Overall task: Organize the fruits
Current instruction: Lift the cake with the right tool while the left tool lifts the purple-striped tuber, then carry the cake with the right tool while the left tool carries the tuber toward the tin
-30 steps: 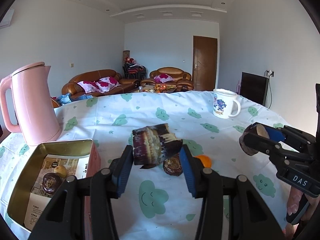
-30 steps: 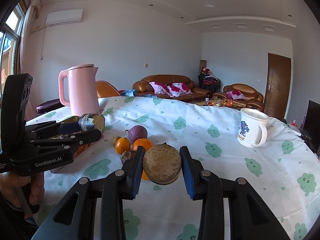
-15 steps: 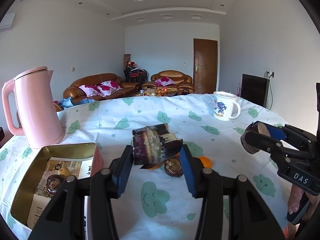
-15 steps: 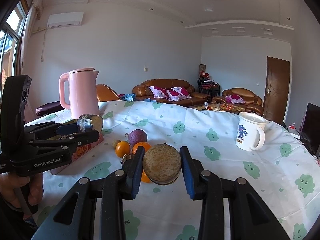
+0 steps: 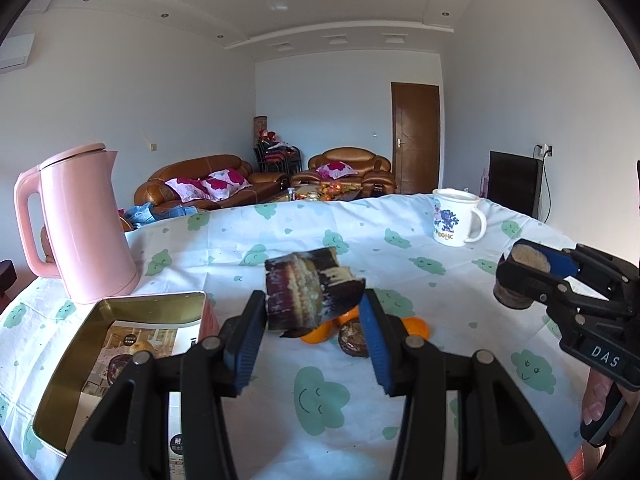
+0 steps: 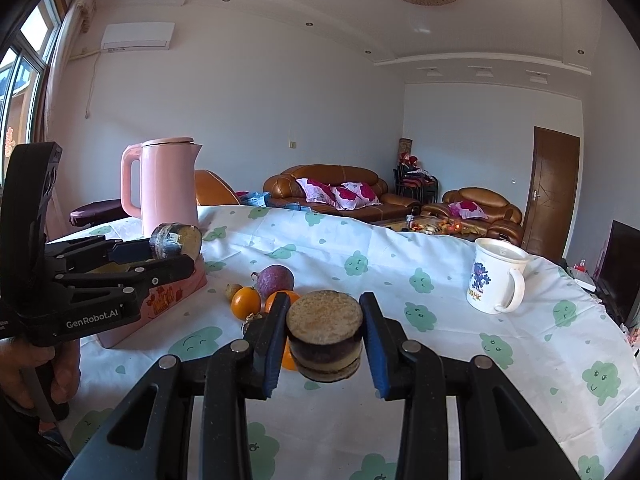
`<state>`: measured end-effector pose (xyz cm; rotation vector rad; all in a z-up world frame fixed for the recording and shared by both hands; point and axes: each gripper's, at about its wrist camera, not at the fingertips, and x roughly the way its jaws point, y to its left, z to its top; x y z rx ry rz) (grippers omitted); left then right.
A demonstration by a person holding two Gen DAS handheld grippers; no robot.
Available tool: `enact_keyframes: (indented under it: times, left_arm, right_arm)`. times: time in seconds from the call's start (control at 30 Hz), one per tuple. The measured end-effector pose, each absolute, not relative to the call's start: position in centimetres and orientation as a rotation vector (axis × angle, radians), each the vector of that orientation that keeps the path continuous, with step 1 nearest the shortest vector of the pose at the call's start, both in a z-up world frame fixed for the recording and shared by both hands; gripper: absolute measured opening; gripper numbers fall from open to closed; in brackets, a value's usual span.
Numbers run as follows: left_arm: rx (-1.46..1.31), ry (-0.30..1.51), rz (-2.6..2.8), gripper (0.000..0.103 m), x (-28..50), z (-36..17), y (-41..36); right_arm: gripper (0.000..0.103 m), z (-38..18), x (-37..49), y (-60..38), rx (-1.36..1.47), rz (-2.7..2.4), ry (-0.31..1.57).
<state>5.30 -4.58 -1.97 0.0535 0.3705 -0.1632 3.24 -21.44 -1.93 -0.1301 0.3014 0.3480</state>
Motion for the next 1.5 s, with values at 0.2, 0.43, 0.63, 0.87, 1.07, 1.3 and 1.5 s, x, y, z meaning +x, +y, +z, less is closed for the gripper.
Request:
enact_keyframes:
  times: [0.2, 0.43, 0.63, 0.87, 1.07, 1.3, 1.5]
  left_arm:
    - [0.057, 0.358, -0.148, 0.049, 5.1, -1.5, -4.3]
    - [0.054, 0.344, -0.13, 0.049, 4.8, -1.0, -3.6]
    - [0.05, 0.346, -0.109, 0.049, 4.8, -1.0, -2.9]
    - [0.039, 0.358, -0.089, 0.049, 4.8, -1.2, -2.0]
    - [0.03, 0.365, -0.066, 0.049, 4.8, -1.2, -1.0]
    - [0.019, 0.369, -0.022, 0.049, 4.6, -1.1, 0.8]
    - [0.009, 0.393, 0.018, 0.049, 4.8, -1.3, 2.6]
  right_arm:
    - [0.037, -0.9, 3.3, -20.9, -0.148, 0.365, 0.287]
    - [0.037, 0.2, 3.8, -19.7, -0.175, 0.396, 0.274]
    - [0.037, 0.6, 4.4, -18.6, -0.183, 0.422, 0.276]
    - [0.037, 1.2, 5.0, -17.2, -0.186, 0.453, 0.276]
    - [0.037, 1.8, 5.6, -15.9, -0.179, 0.482, 0.27]
    - [0.037, 2.4, 6.4, -13.8, -0.185, 0.523, 0.27]
    - [0.037, 2.6, 7.1, -11.2, -0.202, 0.565, 0.28]
